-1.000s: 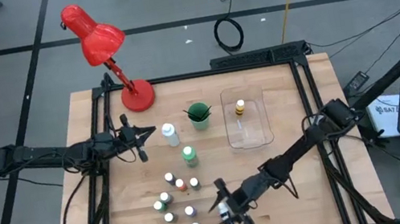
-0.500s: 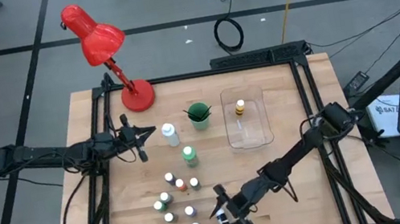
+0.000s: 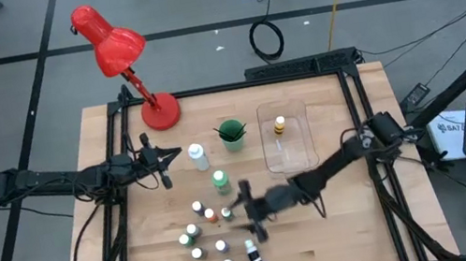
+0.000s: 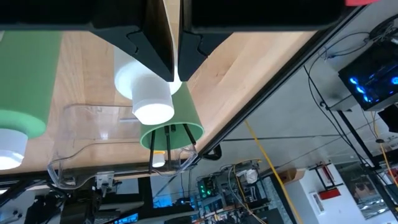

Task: Pick & Place Paint Supplies
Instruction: Put the dark green paint bottle into the transparent bin

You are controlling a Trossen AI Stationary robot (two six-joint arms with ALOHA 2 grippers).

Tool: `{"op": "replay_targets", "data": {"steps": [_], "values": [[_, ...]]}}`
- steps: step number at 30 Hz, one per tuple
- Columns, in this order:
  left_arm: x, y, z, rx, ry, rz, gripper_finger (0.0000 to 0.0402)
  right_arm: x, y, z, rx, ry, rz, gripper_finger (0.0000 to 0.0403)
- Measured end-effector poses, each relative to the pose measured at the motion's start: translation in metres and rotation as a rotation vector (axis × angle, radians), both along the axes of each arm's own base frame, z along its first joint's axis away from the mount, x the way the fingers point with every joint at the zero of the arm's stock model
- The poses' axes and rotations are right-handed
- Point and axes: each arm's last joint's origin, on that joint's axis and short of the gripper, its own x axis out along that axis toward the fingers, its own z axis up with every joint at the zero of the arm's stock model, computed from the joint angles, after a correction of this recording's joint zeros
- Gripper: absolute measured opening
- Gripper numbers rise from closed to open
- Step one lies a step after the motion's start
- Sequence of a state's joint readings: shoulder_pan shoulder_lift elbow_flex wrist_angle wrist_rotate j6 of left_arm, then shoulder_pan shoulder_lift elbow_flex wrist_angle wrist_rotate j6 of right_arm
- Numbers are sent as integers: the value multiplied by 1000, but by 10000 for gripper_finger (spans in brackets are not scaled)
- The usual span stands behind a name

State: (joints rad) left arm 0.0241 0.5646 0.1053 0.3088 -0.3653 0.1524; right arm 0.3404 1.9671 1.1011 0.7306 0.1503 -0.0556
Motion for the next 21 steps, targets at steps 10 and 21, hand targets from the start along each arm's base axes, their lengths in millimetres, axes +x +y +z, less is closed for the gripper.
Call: {"op": "replay_targets", "data": {"steps": [10,21], "values": [[0,0,0,3,1,-1,26,6,-25,-8,80,105,28,256],[0,0,0,1,0,0,26,10,-25,-29,-18,110,22,254]]}}
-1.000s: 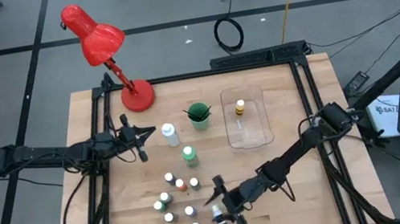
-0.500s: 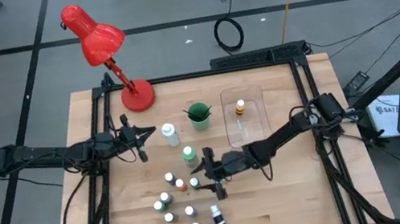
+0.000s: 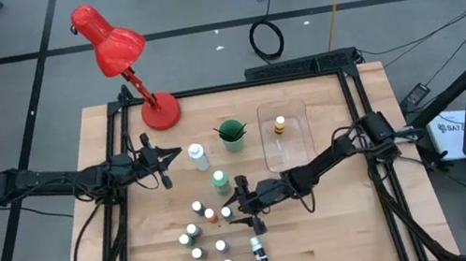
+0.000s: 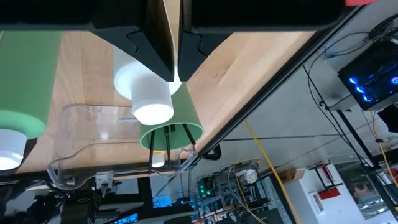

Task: Pick & Place Paint Supplies
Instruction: Put the dark green paint bottle into the transparent bin

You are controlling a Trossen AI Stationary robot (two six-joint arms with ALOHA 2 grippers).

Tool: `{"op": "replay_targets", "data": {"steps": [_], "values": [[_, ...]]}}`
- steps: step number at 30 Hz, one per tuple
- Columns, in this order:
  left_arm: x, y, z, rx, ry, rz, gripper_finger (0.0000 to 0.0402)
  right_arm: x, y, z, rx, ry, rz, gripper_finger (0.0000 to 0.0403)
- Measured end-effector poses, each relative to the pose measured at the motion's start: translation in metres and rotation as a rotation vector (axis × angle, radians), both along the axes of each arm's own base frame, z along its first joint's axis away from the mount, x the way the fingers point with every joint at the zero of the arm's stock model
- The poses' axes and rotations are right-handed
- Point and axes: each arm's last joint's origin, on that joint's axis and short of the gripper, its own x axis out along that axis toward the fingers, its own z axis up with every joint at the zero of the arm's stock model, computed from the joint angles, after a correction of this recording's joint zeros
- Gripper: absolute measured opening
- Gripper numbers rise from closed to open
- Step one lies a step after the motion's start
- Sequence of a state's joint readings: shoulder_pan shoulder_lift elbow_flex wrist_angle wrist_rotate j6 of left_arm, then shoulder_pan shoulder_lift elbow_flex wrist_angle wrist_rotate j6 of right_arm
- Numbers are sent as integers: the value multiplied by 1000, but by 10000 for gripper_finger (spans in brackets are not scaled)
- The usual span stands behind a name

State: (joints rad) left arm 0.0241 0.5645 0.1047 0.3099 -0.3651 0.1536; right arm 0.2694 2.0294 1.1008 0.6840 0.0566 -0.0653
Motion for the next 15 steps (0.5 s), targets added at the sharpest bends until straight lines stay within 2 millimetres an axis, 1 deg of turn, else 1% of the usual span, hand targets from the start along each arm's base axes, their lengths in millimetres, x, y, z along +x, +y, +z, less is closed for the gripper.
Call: {"op": "replay_targets", "data": {"steps": [4,12,15], "values": [[0,0,0,0,0,0,26,2,0,-8,-15,-22,6,254],[0,0,0,1,0,0,26,4,0,-3,-10,-82,10,253],[0,0,0,0,0,0,26,4,0,-3,-5,-78,9,243]]}}
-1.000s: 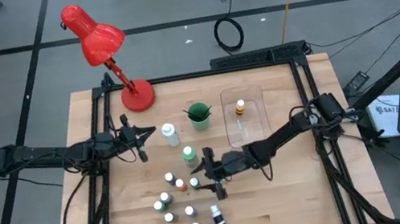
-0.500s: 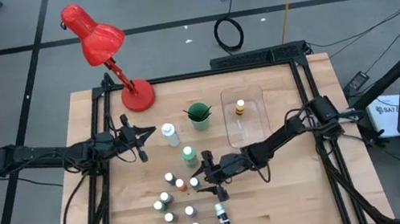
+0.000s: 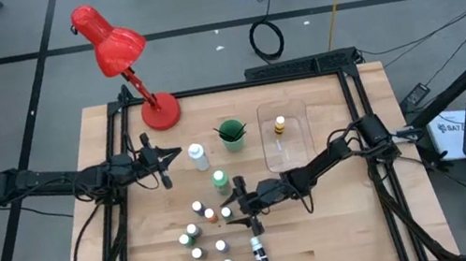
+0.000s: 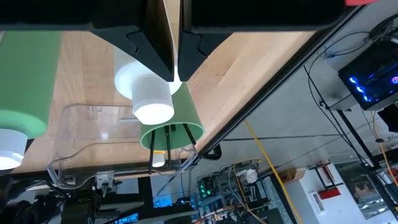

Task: Pick & Place Paint Supplies
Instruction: Put the dark green paint bottle into the transparent bin

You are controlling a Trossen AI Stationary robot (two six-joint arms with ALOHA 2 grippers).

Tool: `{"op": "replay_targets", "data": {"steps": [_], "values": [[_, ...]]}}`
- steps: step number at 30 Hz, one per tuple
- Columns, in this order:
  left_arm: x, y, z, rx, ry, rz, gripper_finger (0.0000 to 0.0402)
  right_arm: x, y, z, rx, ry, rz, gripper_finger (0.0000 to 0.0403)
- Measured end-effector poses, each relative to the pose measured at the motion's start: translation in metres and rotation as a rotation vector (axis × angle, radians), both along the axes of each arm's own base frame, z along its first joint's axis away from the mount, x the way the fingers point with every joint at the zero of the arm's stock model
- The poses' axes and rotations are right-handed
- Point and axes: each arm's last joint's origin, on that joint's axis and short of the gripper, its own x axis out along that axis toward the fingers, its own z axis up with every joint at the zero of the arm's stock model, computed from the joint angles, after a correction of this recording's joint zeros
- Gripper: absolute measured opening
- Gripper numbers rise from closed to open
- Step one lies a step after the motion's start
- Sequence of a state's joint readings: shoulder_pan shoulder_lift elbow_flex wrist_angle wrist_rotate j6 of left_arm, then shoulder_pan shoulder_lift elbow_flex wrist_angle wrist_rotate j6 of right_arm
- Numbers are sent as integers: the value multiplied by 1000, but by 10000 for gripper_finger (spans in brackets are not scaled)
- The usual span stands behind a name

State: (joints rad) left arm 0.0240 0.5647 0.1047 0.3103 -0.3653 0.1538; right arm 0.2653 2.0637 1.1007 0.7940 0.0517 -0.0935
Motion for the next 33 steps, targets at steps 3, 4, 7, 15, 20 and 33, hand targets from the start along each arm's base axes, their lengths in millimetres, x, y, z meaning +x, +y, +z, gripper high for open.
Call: {"op": "replay_targets", "data": {"steps": [3,4,7,15,20,33], "values": [[0,0,0,-1,0,0,26,0,0,-1,1,15,-1,211],[0,0,0,-1,0,0,26,0,0,-2,8,22,-4,196],[0,0,0,-1,0,0,26,0,0,-2,27,26,-9,141],[0,0,0,-1,-1,0,26,-7,12,22,-3,-22,38,104],[0,0,0,-1,0,0,26,-37,23,93,-64,-72,55,104],[0,0,0,-1,0,0,26,-180,-54,187,-302,9,-662,104]]}}
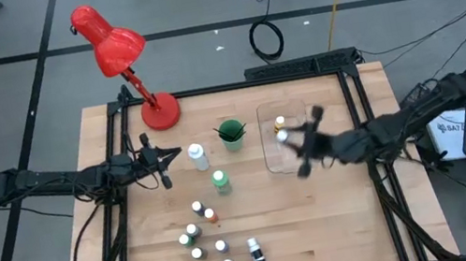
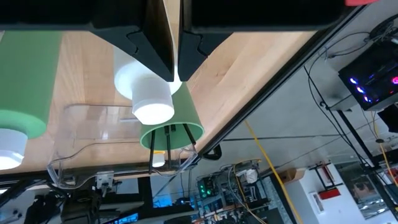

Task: Pick & Place Paint Supplies
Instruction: Put the dark green paint bottle into the transparent bin

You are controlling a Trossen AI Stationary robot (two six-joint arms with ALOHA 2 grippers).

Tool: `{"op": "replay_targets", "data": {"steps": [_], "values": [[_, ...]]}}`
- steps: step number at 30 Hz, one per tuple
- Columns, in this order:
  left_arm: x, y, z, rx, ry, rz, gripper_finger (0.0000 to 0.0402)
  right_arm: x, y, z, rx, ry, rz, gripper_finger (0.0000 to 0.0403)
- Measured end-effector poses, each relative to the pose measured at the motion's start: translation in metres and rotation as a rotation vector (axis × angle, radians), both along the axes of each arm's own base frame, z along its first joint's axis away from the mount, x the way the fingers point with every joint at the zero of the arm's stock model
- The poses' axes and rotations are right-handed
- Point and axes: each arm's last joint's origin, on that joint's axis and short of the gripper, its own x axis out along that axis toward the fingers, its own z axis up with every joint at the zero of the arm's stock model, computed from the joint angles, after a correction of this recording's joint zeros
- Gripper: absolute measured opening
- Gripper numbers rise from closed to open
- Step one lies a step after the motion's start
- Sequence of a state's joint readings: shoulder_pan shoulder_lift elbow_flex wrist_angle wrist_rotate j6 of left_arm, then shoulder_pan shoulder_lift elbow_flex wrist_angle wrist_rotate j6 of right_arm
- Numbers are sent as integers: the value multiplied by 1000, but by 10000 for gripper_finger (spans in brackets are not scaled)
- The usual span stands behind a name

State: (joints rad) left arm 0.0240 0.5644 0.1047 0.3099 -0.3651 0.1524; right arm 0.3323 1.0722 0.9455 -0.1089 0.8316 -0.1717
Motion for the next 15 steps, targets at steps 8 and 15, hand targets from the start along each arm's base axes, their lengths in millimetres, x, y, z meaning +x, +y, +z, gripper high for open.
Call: {"op": "replay_targets", "data": {"steps": [8,15], "values": [[0,0,0,1,0,0,26,-39,-55,-84,133,-124,-162,104],[0,0,0,1,0,0,26,-51,-80,-135,212,-188,-172,104]]}}
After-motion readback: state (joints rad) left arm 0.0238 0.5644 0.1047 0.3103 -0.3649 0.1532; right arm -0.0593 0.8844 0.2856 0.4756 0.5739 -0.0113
